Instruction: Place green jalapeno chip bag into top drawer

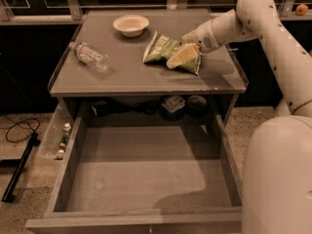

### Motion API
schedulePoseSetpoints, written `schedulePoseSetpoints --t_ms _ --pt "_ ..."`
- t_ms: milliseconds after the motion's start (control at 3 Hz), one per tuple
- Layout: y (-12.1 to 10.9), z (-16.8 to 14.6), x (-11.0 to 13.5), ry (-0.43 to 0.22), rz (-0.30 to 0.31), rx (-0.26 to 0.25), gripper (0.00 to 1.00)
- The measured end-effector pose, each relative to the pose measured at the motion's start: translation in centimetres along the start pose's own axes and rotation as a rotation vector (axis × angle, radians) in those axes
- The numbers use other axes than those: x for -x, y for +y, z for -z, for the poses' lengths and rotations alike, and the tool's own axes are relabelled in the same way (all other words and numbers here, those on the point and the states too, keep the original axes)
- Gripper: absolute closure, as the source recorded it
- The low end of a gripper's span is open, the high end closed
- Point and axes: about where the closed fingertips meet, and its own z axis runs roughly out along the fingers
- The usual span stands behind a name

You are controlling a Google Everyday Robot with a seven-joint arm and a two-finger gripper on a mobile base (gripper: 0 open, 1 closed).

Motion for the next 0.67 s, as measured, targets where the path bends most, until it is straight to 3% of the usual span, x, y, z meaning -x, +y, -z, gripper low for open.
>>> schedulePoseSetpoints --t_ms 667 --pt "0.00 -0.01 0.00 0.000 0.000 0.000 0.64"
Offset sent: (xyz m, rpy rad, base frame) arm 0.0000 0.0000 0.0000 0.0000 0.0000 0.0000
